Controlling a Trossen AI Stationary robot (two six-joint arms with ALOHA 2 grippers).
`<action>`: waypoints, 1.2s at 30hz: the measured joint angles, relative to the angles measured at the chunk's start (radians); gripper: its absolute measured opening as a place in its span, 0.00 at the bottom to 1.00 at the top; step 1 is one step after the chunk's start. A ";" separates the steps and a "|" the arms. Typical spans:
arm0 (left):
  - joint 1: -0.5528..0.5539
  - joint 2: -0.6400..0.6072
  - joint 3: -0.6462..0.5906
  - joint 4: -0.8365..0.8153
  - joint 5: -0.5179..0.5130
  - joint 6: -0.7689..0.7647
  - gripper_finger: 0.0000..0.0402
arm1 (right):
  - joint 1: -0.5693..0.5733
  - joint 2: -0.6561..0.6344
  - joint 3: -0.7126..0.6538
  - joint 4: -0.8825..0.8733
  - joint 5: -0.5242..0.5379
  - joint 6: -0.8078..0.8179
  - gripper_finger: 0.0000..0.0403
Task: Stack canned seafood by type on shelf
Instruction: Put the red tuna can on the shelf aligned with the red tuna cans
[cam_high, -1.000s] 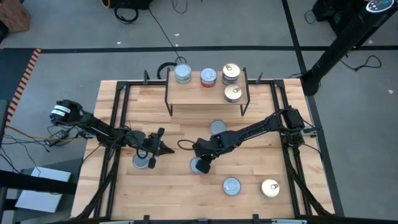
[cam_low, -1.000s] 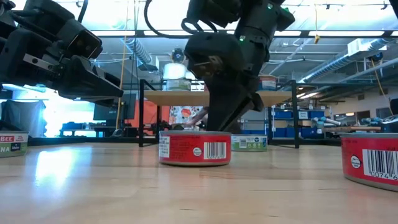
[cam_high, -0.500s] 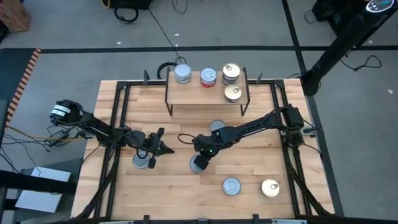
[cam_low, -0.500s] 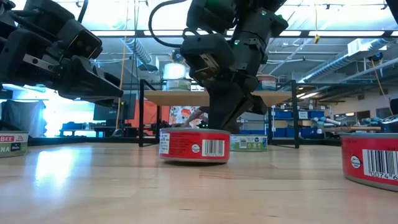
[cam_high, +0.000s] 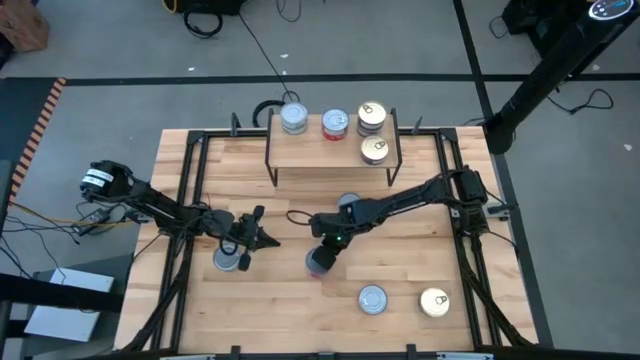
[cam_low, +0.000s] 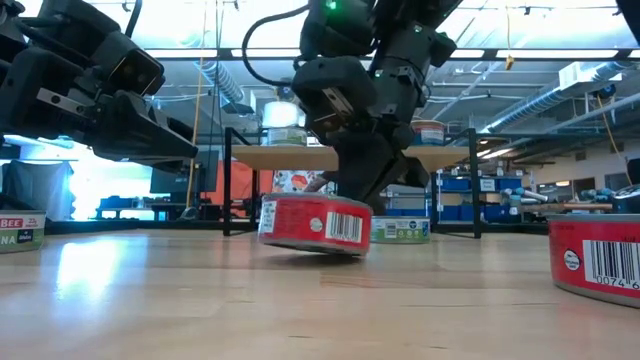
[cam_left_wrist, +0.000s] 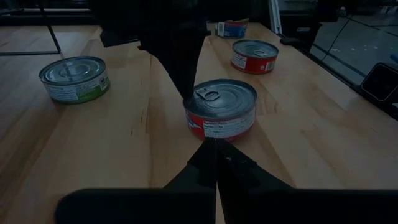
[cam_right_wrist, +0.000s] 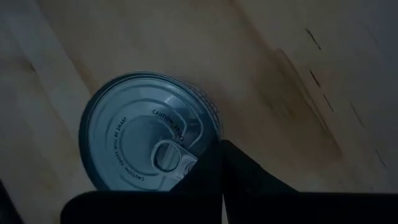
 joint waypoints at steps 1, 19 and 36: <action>0.000 0.000 0.000 0.000 0.000 0.000 0.01 | -0.004 0.000 0.000 -0.004 -0.003 0.000 0.01; 0.000 0.000 0.000 -0.001 0.000 0.000 0.01 | -0.018 0.006 -0.005 -0.064 0.003 -0.025 0.01; 0.000 0.000 0.000 -0.002 0.000 0.000 0.01 | -0.025 -0.001 0.077 -0.427 0.170 -0.066 0.19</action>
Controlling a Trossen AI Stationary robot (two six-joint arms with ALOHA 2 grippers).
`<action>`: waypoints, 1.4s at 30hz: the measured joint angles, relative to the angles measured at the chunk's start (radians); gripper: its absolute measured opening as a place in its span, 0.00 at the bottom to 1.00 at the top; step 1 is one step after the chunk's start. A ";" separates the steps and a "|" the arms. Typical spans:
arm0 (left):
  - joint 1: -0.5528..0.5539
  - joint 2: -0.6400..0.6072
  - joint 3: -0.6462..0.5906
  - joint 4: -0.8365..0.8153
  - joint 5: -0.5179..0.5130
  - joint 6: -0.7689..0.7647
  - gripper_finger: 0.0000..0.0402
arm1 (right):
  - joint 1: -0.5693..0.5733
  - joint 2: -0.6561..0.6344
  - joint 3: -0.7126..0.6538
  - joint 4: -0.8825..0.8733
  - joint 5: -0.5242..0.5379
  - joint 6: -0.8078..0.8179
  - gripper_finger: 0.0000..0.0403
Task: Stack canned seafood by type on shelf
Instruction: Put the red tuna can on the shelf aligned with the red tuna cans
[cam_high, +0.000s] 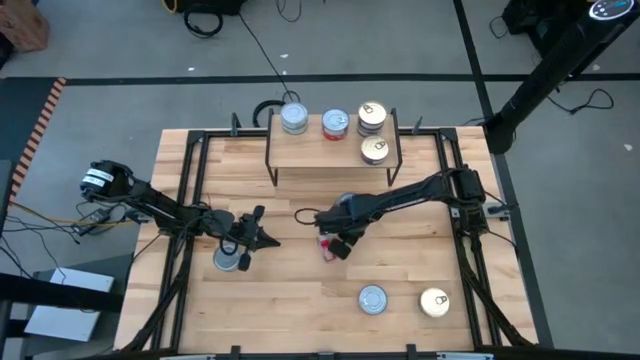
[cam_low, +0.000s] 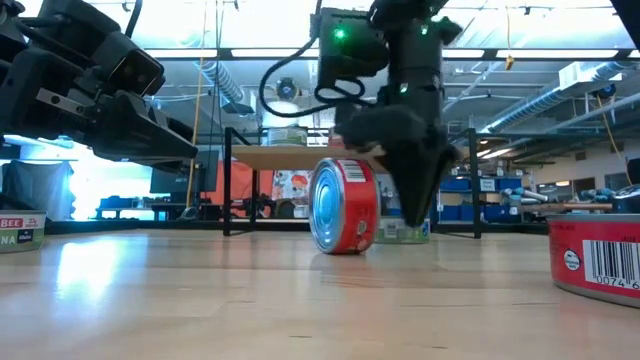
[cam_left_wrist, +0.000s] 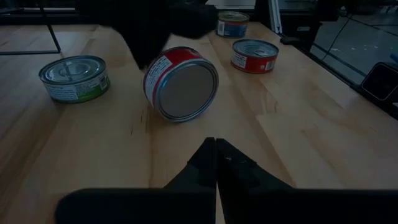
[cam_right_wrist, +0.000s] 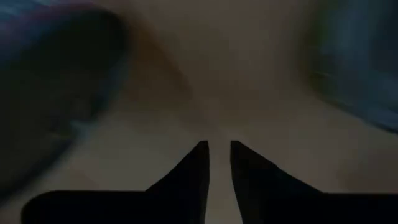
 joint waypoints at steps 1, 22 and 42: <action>0.000 0.000 0.000 0.000 0.000 0.000 0.01 | 0.000 -0.002 0.017 -0.049 0.025 -0.002 0.21; 0.000 0.000 0.001 -0.005 0.000 0.000 0.01 | 0.193 -0.033 0.237 -0.077 0.129 0.242 0.41; 0.000 0.000 0.001 -0.005 0.000 0.000 0.01 | 0.244 -0.029 0.165 0.088 0.288 0.401 0.76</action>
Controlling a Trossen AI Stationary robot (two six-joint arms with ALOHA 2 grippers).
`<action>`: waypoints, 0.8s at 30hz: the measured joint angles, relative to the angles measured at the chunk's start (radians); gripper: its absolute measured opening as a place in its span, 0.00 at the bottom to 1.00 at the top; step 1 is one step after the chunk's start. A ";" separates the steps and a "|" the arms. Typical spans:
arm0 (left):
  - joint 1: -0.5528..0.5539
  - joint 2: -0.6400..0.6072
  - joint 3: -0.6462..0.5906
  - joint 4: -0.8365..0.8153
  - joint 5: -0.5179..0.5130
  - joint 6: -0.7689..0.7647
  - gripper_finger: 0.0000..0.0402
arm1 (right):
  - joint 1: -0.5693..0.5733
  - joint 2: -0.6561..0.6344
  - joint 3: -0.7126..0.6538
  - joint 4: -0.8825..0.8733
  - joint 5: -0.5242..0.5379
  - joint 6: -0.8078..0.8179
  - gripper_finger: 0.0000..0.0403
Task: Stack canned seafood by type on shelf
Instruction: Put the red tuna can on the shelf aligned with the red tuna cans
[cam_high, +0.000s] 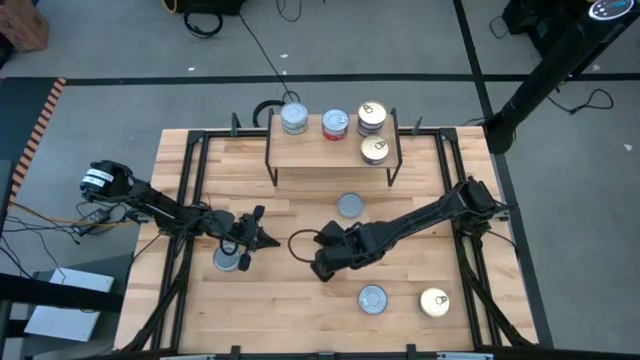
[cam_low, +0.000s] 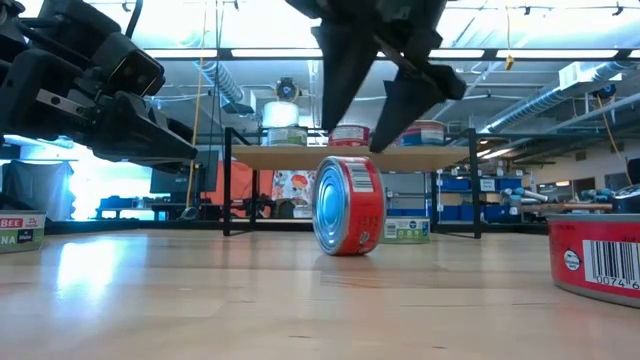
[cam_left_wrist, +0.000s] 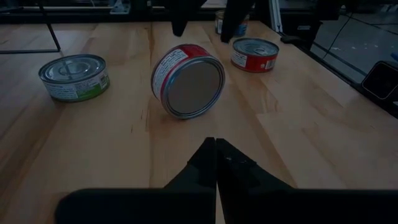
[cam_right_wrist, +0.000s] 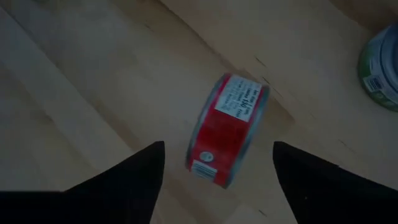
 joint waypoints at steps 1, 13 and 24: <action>0.000 0.000 0.000 0.000 0.000 0.000 0.01 | 0.000 0.000 -0.007 0.000 0.004 0.001 0.76; 0.000 0.000 0.000 0.000 0.000 0.000 0.01 | -0.002 0.000 -0.083 0.076 0.015 0.010 0.74; 0.000 0.000 0.000 0.000 0.000 0.000 0.01 | -0.020 0.000 -0.111 0.075 0.026 -0.076 0.68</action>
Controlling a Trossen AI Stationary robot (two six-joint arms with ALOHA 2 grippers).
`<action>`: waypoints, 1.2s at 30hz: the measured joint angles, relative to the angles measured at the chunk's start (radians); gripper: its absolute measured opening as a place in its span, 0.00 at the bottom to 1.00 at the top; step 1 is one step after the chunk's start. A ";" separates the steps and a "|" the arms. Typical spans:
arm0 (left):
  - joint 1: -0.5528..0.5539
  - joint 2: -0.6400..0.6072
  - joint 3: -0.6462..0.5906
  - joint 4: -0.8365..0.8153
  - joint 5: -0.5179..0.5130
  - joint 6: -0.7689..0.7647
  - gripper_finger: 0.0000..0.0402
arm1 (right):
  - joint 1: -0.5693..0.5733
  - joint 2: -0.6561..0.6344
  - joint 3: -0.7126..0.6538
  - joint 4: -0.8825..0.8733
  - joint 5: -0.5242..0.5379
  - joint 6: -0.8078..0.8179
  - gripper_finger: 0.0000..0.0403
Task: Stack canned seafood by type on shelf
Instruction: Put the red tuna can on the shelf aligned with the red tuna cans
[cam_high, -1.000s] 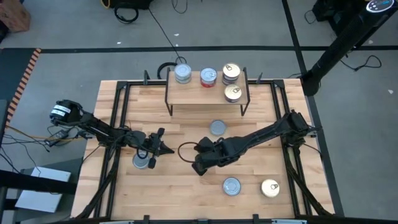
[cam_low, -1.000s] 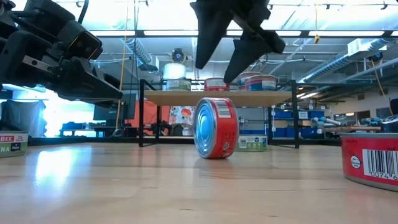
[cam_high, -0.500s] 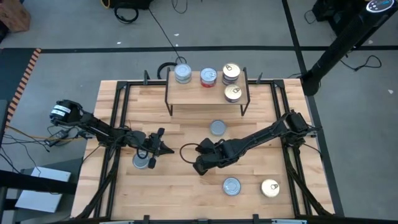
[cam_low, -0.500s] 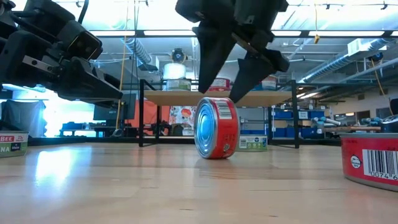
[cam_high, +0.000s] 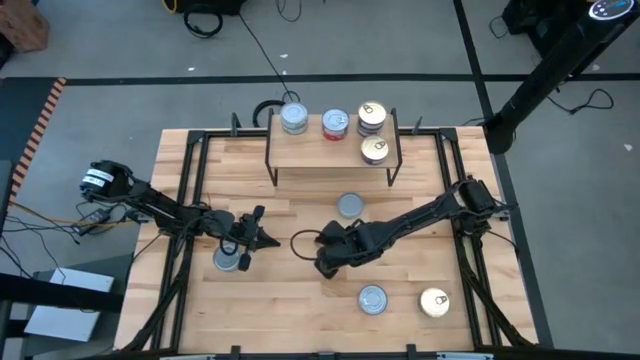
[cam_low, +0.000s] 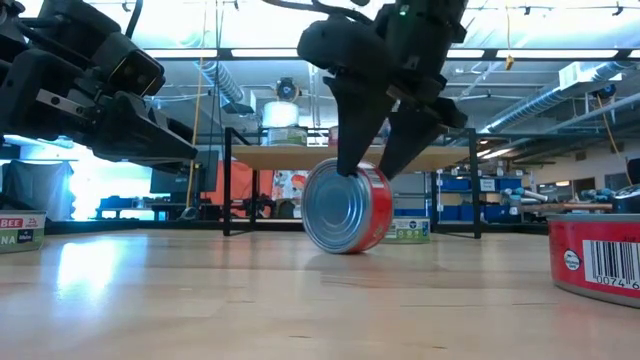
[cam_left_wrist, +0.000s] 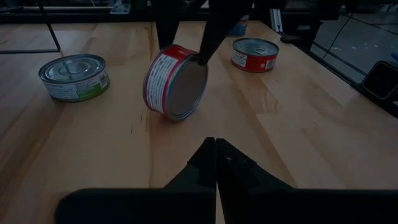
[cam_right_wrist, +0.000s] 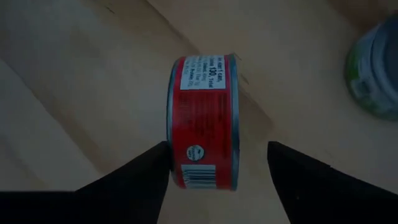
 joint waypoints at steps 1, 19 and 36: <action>0.000 0.000 0.000 0.000 0.000 0.000 0.01 | -0.001 0.000 0.000 0.004 0.005 -0.043 0.67; 0.000 0.000 -0.001 -0.001 0.000 0.000 0.01 | -0.005 0.000 0.000 0.015 0.052 -0.433 0.37; 0.000 0.000 -0.001 -0.001 0.000 0.000 0.01 | 0.024 0.000 0.189 -0.134 0.282 -0.681 0.33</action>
